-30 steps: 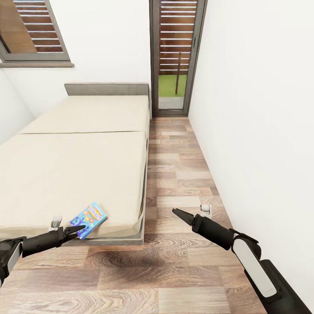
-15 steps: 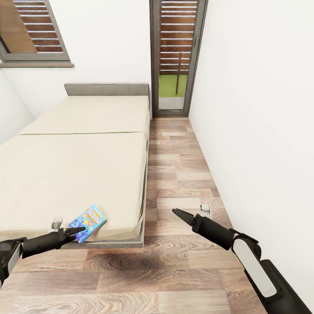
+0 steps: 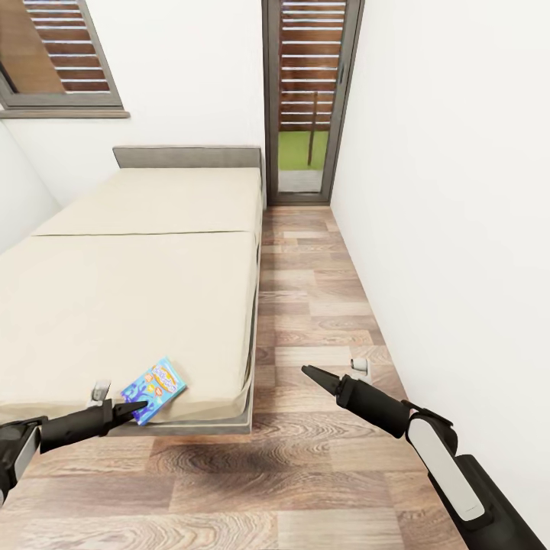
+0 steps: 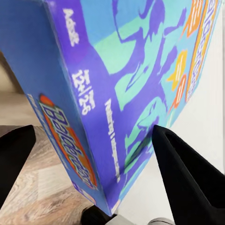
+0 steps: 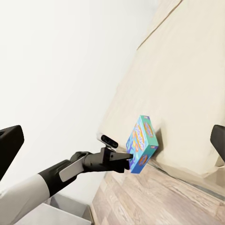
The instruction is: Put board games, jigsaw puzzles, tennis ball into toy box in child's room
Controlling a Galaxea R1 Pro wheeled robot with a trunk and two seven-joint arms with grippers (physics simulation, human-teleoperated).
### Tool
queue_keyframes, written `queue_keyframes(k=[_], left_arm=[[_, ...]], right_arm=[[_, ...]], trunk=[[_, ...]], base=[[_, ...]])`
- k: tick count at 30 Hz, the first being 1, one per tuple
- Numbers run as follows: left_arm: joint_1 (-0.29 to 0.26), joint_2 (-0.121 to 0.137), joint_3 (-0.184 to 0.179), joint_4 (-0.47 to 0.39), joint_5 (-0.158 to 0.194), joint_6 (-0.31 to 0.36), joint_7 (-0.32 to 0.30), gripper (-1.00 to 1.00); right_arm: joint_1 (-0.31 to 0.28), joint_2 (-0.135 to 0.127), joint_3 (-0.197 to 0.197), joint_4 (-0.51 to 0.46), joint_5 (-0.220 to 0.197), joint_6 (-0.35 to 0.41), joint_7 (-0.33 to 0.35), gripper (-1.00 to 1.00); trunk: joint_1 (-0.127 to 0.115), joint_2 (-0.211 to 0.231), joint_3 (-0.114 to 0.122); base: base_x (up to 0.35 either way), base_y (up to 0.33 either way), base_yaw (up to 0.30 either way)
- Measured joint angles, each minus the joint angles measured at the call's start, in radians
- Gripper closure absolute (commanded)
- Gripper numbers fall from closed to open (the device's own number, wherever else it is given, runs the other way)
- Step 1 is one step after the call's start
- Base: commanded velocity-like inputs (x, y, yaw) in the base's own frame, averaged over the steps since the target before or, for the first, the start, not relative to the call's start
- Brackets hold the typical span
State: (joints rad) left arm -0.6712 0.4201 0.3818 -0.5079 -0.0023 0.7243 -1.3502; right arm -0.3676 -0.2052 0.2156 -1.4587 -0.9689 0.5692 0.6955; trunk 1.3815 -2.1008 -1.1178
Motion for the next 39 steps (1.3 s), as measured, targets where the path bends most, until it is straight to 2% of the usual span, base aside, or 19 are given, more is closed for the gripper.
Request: queue_keyframes(k=[7, 8, 11, 14, 39], left_arm=[[-0.005, -0.002, -0.005, 0.001, 0.004, 0.013, -0.02, 1.0], [-0.006, -0.002, -0.003, 0.0, 0.005, 0.018, -0.008, 1.0], [-0.007, -0.001, 0.001, 0.001, -0.002, -0.008, 0.0, 1.0], [-0.008, -0.001, 0.007, 0.0, 0.006, -0.027, 0.002, 1.0], [-0.008, 0.0, 0.004, -0.001, 0.004, -0.013, -0.001, 1.0]], right_arm=[[0.0, 0.0, 0.0, 0.0, 0.0, 0.0, 0.0, -1.0], [0.0, 0.0, 0.0, 0.0, 0.0, 0.0, 0.0, -1.0], [0.0, 0.0, 0.0, 0.0, 0.0, 0.0, 0.0, -1.0], [0.0, -0.001, 0.0, 0.0, -0.001, 0.0, 0.0, -1.0], [0.0, 0.0, 0.0, 0.0, 0.0, 0.0, -0.001, -1.0]], trunk=[[-0.023, 0.042, 0.019], [-0.027, 0.049, 0.022], [-0.038, 0.07, 0.031], [-0.05, 0.091, 0.041], [-0.145, 0.266, 0.119]], base=[[0.0, 0.0, 0.0], [0.0, 0.0, 0.0], [0.0, 0.0, 0.0], [0.0, 0.0, 0.0], [0.0, 0.0, 0.0]])
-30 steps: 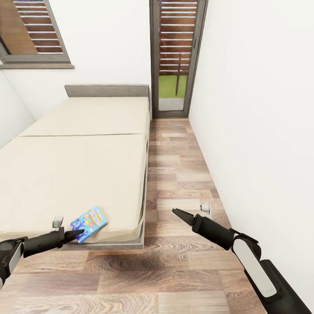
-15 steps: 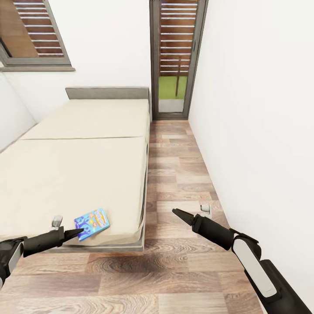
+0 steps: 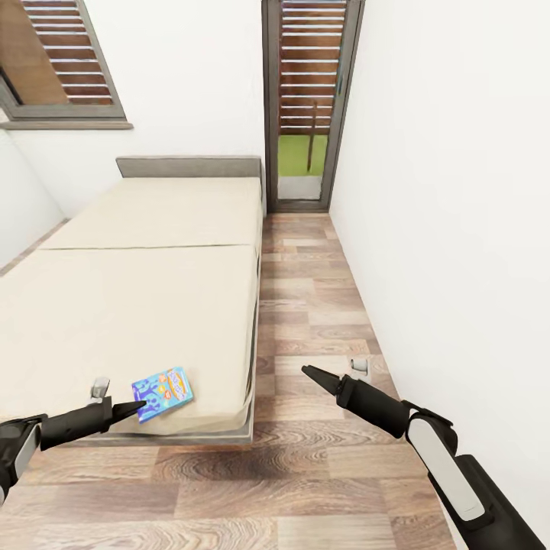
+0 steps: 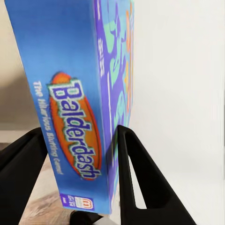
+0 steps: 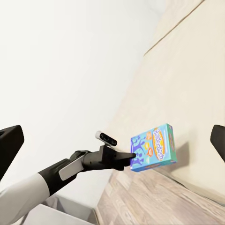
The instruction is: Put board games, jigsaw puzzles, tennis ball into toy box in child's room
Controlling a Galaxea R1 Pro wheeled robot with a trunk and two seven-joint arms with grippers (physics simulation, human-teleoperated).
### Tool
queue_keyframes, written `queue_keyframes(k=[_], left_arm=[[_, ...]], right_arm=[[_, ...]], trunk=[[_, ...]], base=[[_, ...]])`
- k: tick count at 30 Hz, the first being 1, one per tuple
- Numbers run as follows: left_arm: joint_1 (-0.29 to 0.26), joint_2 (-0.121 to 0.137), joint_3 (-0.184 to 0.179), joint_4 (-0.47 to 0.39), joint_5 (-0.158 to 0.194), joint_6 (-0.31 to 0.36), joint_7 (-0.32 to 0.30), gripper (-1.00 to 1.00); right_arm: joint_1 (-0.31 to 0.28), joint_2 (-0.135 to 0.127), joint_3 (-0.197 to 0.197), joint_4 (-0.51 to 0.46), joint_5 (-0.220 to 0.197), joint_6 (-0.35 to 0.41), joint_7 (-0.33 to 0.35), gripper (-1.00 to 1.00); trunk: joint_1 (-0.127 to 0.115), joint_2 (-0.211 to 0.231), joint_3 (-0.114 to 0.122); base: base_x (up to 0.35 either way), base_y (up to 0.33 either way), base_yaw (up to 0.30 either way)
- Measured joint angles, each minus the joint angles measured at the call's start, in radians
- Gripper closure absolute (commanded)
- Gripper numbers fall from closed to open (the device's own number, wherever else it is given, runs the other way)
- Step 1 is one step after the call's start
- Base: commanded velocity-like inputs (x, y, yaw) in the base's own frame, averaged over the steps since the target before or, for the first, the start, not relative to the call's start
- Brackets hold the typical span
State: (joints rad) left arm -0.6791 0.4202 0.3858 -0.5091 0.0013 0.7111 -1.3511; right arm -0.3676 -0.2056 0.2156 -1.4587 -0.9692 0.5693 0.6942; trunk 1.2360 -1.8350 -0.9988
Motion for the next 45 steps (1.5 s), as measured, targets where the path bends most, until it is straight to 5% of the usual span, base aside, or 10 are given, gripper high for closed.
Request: queue_keyframes(k=[10, 15, 19, 34, 45], left_arm=[[0.0, 0.007, 0.008, 0.0, 0.003, 0.041, -0.015, 1.0], [-0.001, 0.014, 0.011, -0.004, -0.002, 0.043, -0.109, 1.0], [-0.004, 0.044, 0.004, -0.014, -0.003, 0.068, -0.215, 1.0], [-0.011, 0.139, 0.0, -0.081, -0.003, 0.108, -0.215, 1.0], [-0.011, 0.169, -0.001, -0.082, -0.001, 0.113, -0.215, 1.0]], right_arm=[[0.0, 0.0, 0.0, 0.0, 0.0, 0.0, 0.0, -1.0], [0.0, 0.001, 0.0, 0.0, 0.0, -0.002, -0.001, -1.0], [0.0, 0.002, 0.0, 0.0, 0.001, -0.002, -0.002, -1.0], [0.0, 0.008, 0.002, -0.002, 0.002, -0.003, -0.013, -1.0], [0.0, 0.012, 0.003, -0.005, 0.002, -0.002, -0.07, -1.0]], trunk=[[-0.038, 0.07, 0.031], [-0.058, 0.105, 0.047], [-0.073, 0.133, 0.06], [-0.13, 0.238, 0.107], [-0.173, 0.315, 0.141]], base=[[0.0, 0.0, 0.0], [0.0, 0.0, 0.0], [0.0, 0.0, 0.0], [-0.022, 0.0, 0.0], [-0.008, 0.0, 0.037]])
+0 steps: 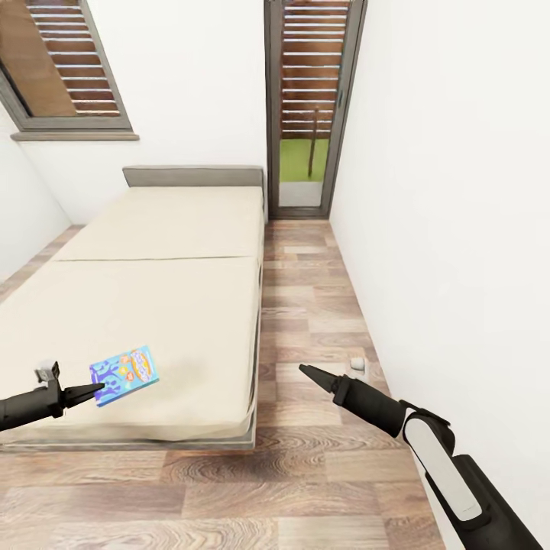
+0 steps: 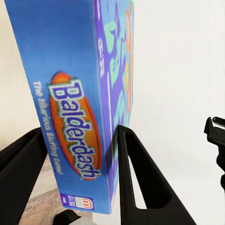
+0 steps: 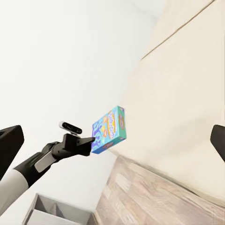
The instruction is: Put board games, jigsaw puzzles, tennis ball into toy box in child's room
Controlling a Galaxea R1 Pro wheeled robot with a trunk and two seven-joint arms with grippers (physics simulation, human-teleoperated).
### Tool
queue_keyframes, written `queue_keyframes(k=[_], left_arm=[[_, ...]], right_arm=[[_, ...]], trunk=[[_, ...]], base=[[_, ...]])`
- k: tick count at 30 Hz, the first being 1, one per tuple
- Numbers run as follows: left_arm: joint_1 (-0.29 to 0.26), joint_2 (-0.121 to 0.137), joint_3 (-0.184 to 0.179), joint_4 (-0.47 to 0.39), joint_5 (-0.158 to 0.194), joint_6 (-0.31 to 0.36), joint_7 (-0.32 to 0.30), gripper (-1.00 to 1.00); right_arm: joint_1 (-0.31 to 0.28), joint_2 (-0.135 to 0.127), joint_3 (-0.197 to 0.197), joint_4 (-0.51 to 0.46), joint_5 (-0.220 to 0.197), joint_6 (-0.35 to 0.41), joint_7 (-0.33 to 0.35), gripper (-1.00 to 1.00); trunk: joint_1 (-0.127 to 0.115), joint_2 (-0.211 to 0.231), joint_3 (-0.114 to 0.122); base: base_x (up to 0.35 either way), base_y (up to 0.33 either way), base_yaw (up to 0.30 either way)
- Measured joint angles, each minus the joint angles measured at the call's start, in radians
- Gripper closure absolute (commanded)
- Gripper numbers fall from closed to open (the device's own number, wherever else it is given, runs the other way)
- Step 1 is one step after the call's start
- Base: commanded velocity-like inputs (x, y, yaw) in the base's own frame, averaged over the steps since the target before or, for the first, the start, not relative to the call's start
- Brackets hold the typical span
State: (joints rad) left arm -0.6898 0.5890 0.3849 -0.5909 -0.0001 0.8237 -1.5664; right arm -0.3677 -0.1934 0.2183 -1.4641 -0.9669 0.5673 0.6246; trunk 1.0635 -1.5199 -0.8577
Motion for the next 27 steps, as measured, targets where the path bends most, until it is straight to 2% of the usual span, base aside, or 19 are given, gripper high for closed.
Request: queue_keyframes(k=[7, 12, 14, 27], left_arm=[[0.001, 0.02, -0.001, 0.0, 0.001, 0.0, 0.0, 1.0], [0.001, 0.03, -0.001, 0.0, 0.001, 0.0, 0.0, 1.0], [0.002, 0.034, -0.001, 0.0, 0.001, 0.0, 0.0, 1.0], [0.002, 0.038, -0.002, 0.0, 0.002, 0.001, 0.0, 1.0]], right_arm=[[0.0, 0.001, 0.003, -0.005, 0.016, 0.0, -0.004, -1.0], [0.0, 0.003, 0.006, -0.006, 0.071, 0.0, -0.007, -1.0], [0.0, 0.004, 0.007, -0.007, 0.082, 0.0, -0.007, -1.0], [0.0, 0.005, 0.012, -0.007, 0.09, 0.0, -0.008, -1.0]], trunk=[[-0.027, 0.049, 0.022], [-0.046, 0.084, 0.038], [-0.053, 0.098, 0.044], [-0.104, 0.189, 0.087]], base=[[0.0, 0.0, 0.261], [-0.098, 0.0, 0.284], [-0.269, 0.0, 0.286], [-0.063, 0.0, 0.286]])
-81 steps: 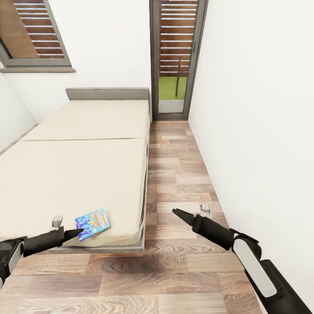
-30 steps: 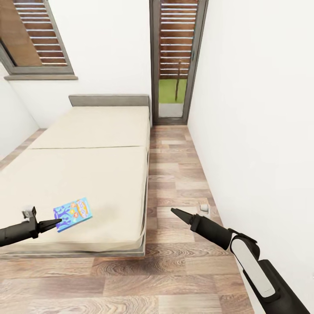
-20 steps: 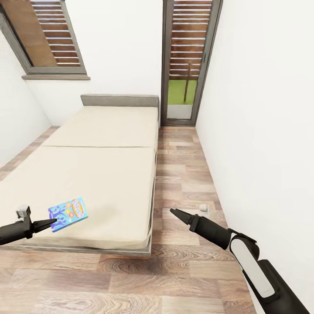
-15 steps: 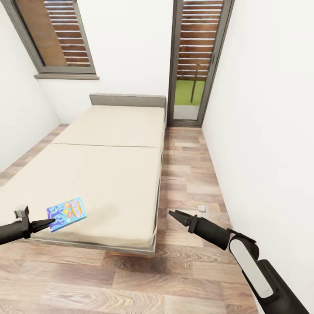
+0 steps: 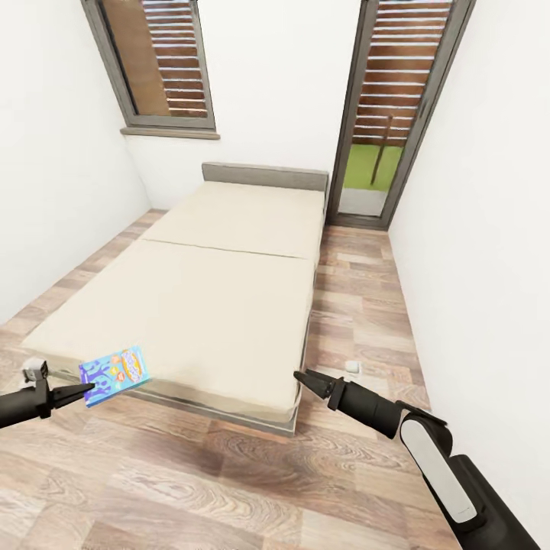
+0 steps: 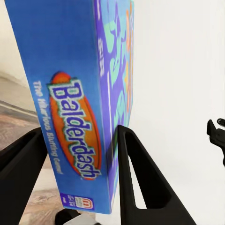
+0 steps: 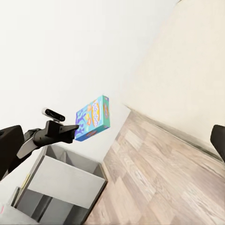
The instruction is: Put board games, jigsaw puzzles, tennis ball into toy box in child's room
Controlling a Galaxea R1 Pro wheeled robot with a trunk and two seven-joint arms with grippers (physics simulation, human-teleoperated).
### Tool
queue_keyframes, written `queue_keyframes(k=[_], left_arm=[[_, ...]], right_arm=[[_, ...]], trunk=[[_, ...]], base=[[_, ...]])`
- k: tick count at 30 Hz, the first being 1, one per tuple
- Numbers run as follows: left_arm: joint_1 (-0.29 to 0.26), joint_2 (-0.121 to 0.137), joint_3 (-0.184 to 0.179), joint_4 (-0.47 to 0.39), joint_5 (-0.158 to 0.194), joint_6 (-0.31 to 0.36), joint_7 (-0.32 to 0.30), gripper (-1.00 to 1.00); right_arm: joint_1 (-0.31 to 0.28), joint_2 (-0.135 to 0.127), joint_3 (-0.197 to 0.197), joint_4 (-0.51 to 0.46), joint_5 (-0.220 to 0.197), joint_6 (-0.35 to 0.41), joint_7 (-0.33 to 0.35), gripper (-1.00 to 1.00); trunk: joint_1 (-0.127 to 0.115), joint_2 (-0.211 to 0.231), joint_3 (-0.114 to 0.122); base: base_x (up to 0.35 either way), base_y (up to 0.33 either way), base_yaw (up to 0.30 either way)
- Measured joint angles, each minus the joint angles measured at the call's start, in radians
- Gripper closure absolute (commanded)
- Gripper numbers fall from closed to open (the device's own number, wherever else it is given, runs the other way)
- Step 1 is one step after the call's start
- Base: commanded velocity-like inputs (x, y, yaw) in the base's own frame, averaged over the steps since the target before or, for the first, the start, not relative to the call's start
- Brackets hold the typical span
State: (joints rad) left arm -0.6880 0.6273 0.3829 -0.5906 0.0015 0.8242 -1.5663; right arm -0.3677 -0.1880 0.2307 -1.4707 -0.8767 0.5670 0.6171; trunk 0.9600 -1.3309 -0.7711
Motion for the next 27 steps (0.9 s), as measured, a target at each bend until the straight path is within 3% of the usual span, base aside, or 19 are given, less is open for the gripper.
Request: queue_keyframes(k=[16, 20, 27], left_arm=[[0.0, 0.003, -0.001, 0.001, -0.001, 0.0, 0.0, 1.0], [0.0, 0.003, -0.001, 0.001, -0.001, 0.0, 0.0, 1.0], [0.0, 0.003, -0.001, 0.001, -0.001, 0.0, 0.0, 1.0]], right_arm=[[0.0, 0.0, 0.002, 0.0, 0.003, 0.0, 0.0, -1.0], [0.0, 0.001, 0.002, -0.001, 0.039, 0.0, 0.0, -1.0], [0.0, 0.037, 0.001, -0.001, 0.07, 0.001, 0.0, -1.0]], trunk=[[-0.061, 0.112, 0.058], [-0.077, 0.14, 0.075], [-0.104, 0.189, 0.107]], base=[[0.0, 0.0, 0.283], [0.0, 0.0, 0.224], [0.0, 0.0, 0.177]])
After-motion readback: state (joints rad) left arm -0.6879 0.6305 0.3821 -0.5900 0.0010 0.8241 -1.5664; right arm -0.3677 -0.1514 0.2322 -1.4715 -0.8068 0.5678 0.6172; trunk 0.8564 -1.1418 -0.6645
